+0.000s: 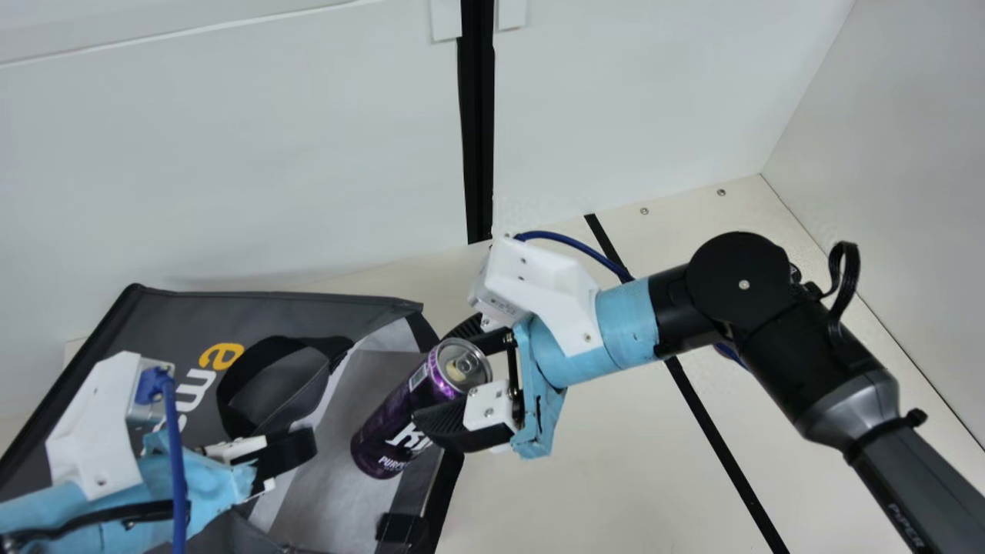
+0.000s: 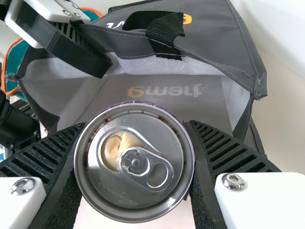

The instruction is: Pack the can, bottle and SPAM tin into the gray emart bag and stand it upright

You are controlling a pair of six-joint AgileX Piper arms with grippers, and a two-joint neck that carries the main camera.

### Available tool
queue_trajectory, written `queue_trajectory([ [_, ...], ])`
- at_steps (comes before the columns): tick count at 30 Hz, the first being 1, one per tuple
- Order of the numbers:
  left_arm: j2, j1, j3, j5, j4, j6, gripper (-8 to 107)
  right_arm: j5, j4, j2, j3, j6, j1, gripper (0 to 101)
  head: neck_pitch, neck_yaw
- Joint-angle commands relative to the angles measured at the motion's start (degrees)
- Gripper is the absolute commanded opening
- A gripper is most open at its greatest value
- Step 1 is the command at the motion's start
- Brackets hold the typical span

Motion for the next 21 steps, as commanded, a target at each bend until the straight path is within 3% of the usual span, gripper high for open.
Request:
queue_trajectory([
  [1,0.0,0.0,0.0,0.0,0.0,0.0,-8,0.1,0.22,0.42,-0.12,-0.19,0.05,0,-1.21,-0.05],
  [15,0.0,0.0,0.0,0.0,0.0,0.0,-8,0.1,1.25,3.84,-1.5,-0.81,0.81,0,-1.21,-0.05],
  [21,0.0,0.0,0.0,0.0,0.0,0.0,-8,-2.09,1.53,4.97,-0.99,-0.89,3.01,0,-1.21,-0.05],
])
